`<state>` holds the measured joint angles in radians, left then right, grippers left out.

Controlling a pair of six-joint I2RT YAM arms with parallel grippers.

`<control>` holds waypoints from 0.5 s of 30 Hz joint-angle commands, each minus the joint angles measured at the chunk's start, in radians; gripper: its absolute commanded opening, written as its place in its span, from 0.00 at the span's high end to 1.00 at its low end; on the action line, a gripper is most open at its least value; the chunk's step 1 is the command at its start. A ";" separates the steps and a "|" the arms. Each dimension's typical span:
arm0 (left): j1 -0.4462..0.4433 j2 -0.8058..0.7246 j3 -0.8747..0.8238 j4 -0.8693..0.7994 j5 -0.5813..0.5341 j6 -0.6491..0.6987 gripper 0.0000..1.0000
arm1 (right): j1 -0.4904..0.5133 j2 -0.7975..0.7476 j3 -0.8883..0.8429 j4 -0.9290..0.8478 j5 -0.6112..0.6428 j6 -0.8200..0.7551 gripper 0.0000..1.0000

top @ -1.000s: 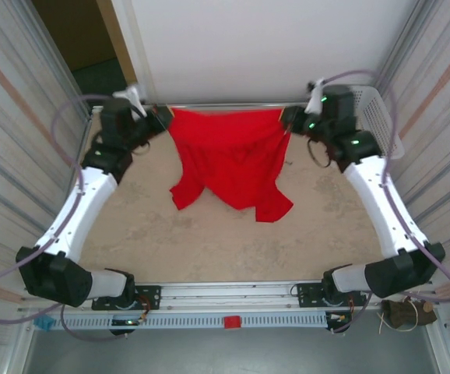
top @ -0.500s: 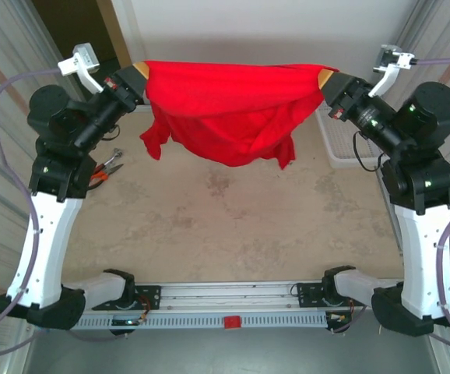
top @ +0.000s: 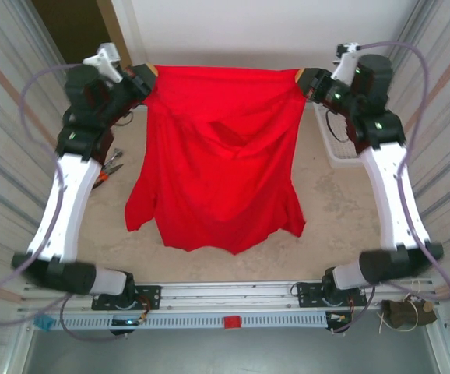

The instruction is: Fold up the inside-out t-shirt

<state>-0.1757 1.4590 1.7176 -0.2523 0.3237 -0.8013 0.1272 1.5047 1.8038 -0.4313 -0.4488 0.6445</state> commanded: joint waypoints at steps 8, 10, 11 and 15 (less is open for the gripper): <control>0.067 0.365 0.531 -0.028 0.137 -0.001 1.00 | -0.047 0.371 0.702 -0.162 -0.124 0.022 1.00; 0.067 0.356 0.555 -0.058 0.146 0.002 1.00 | -0.056 0.377 0.746 -0.180 -0.139 0.040 1.00; 0.067 0.339 0.533 -0.071 0.147 0.002 1.00 | -0.058 0.363 0.727 -0.184 -0.146 0.043 1.00; 0.067 0.210 0.240 -0.036 0.153 -0.002 1.00 | -0.048 0.212 0.379 -0.103 -0.149 0.035 1.00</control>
<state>-0.1184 1.7645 2.0995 -0.3119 0.4583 -0.8021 0.0837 1.7931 2.3661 -0.5549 -0.5774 0.6697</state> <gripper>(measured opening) 0.047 0.042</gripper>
